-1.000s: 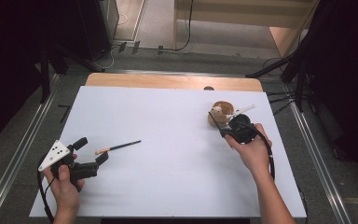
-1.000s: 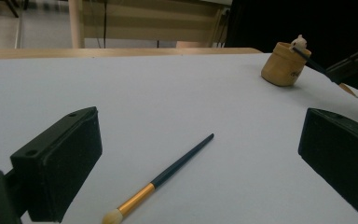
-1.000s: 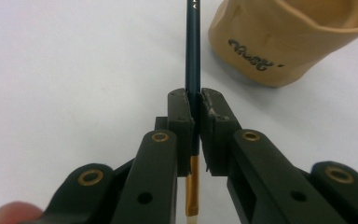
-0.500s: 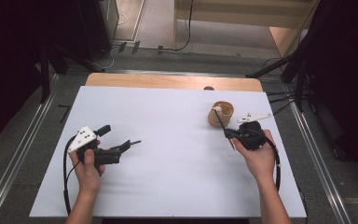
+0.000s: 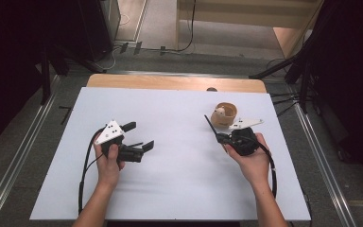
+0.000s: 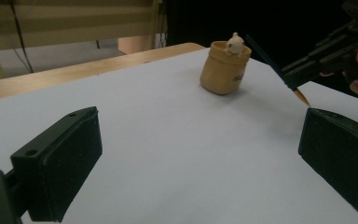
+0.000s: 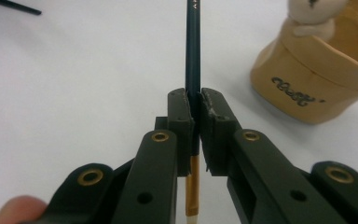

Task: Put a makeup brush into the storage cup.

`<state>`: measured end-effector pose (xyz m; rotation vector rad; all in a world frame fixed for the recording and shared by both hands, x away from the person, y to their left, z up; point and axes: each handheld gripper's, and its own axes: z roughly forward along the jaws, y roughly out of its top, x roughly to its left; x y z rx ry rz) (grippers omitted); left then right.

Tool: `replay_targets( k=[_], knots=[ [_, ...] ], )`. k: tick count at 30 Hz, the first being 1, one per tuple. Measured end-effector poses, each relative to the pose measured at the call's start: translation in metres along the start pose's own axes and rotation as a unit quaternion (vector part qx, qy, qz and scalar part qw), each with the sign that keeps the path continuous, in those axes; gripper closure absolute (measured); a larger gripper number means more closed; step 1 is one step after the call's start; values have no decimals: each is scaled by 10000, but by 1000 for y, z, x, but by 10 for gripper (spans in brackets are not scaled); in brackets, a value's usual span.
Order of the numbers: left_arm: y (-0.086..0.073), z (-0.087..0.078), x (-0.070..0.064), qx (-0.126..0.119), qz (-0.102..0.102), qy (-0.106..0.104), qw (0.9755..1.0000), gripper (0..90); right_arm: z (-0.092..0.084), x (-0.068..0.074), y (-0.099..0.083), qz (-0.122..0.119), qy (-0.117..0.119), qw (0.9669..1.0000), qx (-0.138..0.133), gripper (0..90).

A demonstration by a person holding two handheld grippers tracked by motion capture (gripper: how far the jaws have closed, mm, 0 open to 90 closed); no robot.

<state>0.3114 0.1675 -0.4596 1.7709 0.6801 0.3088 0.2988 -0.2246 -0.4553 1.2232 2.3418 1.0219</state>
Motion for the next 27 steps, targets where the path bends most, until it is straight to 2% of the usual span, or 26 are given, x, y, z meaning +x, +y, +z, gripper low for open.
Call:
replay_targets(
  k=[6, 9, 12, 14, 21, 23, 25, 27],
  knots=[
    [1, 10, -10, 228, 159, -395, 9988, 0, 0, 11, 6, -288, 14, 9996, -42, 848],
    [0, 14, -14, 253, 63, -647, 9976, 0, 0, 15, 9, -466, 24, 9989, -54, 848],
    [2, 16, -18, 315, 72, -797, 9963, 0, 2, 20, 12, -578, 37, 9983, -20, 848],
    [3, 16, -22, 307, 83, -745, 9967, 63, 5, 24, 14, -669, 70, 9977, -2, 848],
    [4, 16, -24, 376, 76, -850, 9956, 89, 11, 38, 18, -1000, 155, 9948, 80, 848],
    [4, 15, -24, 397, 62, -920, 9949, 138, 11, 44, 20, -1148, 167, 9932, 84, 848],
    [5, 16, -25, 446, 56, -983, 9941, 140, 11, 48, 21, -1222, 159, 9923, 89, 848],
    [7, 18, -24, 519, -33, -1069, 9929, 142, 12, 52, 22, -1305, 215, 9912, 74, 848]
  ],
)
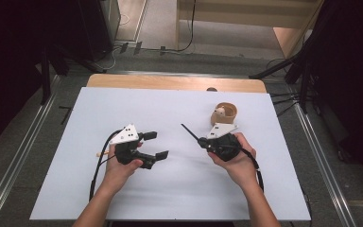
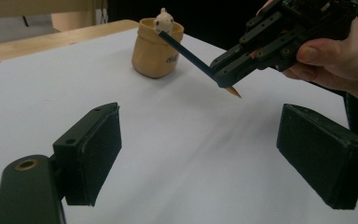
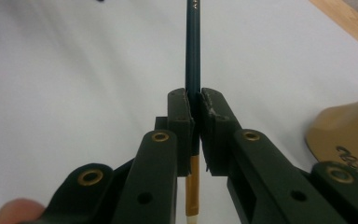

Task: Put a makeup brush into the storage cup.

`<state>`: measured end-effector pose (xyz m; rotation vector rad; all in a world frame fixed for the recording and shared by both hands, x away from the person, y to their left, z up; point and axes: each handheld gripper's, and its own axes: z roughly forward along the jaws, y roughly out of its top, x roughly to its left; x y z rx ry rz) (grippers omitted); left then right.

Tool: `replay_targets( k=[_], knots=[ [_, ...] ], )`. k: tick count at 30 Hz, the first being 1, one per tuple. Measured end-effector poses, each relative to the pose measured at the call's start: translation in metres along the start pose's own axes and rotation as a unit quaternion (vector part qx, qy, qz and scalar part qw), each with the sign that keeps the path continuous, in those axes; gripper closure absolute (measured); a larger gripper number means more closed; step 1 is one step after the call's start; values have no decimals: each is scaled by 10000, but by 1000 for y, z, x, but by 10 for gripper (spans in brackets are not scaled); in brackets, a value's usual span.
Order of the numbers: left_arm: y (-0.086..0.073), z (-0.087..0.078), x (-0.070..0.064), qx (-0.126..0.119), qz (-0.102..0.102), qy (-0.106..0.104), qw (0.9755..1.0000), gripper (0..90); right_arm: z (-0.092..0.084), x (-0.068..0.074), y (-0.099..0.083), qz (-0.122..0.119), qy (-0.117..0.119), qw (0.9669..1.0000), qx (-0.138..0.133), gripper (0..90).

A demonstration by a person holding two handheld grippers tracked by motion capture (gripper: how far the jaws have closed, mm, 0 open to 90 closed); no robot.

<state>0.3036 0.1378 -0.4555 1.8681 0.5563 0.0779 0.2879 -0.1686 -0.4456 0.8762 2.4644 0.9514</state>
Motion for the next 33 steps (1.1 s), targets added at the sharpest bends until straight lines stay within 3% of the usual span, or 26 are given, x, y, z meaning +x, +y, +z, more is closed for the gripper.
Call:
replay_targets(
  k=[5, 12, 23, 33],
  knots=[
    [4, 7, 0, 129, -11, -34, 9999, 187, 4, 10, -1, -276, 105, 9995, 118, 848],
    [4, 10, -5, 177, 2, -72, 9998, 217, 2, 16, 1, -556, 184, 9983, 44, 848],
    [5, 10, -10, 234, 61, -193, 9995, 296, -1, 21, 4, -752, 311, 9967, 6, 848],
    [9, 9, -12, 233, 101, -370, 9990, 366, -2, 31, 9, -1205, 385, 9919, -68, 848]
  ],
)
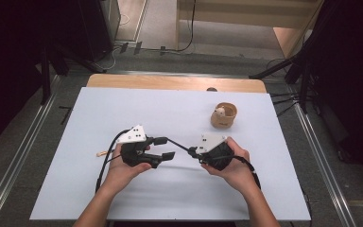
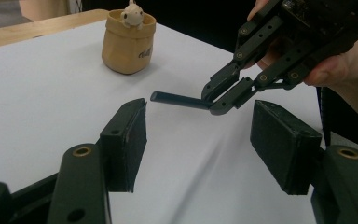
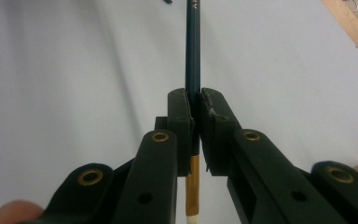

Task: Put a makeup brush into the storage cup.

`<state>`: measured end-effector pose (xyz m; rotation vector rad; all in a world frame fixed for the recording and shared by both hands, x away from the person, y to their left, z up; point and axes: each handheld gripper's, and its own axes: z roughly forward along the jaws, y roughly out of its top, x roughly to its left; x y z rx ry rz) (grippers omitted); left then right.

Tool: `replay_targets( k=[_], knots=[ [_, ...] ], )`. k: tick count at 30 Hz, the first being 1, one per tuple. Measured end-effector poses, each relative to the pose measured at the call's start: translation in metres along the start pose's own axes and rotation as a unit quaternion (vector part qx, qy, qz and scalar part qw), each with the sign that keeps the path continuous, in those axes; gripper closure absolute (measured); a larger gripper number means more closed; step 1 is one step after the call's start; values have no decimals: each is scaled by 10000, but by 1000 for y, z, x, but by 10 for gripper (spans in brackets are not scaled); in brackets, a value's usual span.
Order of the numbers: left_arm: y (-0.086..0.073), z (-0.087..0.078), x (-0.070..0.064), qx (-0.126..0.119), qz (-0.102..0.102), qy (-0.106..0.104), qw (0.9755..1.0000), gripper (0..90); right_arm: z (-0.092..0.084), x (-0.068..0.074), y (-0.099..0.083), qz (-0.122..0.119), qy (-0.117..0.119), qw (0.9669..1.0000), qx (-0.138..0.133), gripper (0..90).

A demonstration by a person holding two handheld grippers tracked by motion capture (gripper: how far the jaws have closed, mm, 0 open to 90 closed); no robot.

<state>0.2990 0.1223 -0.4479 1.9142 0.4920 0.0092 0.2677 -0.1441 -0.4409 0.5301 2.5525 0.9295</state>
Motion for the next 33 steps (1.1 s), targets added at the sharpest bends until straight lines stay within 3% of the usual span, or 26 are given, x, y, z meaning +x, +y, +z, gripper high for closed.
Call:
replay_targets(
  k=[4, 10, 18, 26, 33],
  knots=[
    [0, 1, 1, 34, -66, -132, 9999, 385, 0, 2, 1, -196, 81, 9998, -33, 848],
    [1, 2, 3, 112, -111, -264, 9995, 420, -1, 2, 2, -232, 140, 9996, -59, 848],
    [0, 2, 7, 237, -320, -323, 9987, 522, 3, 7, 5, -360, 194, 9992, -16, 848],
    [-1, 7, 10, 461, -410, -533, 9967, 646, 4, 9, 6, -492, 220, 9985, -17, 848],
    [-1, 8, 13, 577, -543, -730, 9942, 693, 5, 13, 6, -583, 278, 9979, -40, 848]
  ],
)
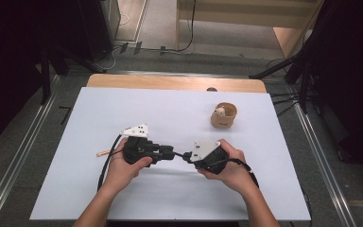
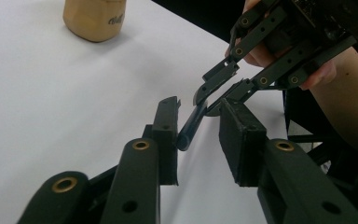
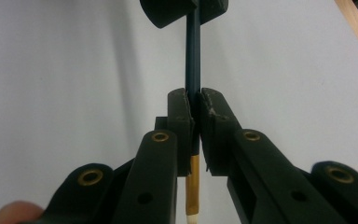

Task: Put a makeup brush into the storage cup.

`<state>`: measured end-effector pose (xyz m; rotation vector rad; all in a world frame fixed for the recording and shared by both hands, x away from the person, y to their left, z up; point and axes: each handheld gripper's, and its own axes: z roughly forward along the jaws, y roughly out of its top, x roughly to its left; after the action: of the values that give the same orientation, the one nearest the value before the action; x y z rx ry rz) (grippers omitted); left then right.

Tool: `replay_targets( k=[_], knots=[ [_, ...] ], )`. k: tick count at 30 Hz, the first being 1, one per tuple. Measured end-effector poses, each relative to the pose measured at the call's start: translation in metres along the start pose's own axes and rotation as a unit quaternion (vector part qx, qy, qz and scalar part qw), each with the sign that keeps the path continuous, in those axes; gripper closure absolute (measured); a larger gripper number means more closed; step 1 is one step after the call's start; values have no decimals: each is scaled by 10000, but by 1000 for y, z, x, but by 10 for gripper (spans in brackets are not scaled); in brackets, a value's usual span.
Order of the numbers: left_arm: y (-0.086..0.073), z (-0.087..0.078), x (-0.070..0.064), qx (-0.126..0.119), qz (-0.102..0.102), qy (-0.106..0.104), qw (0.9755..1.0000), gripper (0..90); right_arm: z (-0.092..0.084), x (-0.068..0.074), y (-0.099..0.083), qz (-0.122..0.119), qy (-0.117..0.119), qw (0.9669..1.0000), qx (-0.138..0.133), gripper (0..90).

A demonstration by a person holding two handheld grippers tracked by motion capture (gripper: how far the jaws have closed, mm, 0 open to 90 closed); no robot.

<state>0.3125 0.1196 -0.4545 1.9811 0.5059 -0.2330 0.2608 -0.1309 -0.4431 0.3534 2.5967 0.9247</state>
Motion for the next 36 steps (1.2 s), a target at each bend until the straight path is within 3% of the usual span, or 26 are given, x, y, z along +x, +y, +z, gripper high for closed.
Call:
replay_targets(
  k=[24, 29, 30, 36],
  knots=[
    [-1, -2, 4, 93, -117, -312, 9994, 851, 2, 0, -2, -143, 152, 9998, -38, 848],
    [0, -3, 4, 68, -78, -313, 9995, 853, 2, 0, -3, -21, 225, 9997, -108, 840],
    [0, -4, 3, 48, -70, -269, 9996, 853, 2, -1, -3, 11, 234, 9997, -119, 831],
    [1, -9, 3, -70, 1, -78, 9999, 854, 3, -7, -7, 541, 115, 9979, -326, 554]
  ],
)
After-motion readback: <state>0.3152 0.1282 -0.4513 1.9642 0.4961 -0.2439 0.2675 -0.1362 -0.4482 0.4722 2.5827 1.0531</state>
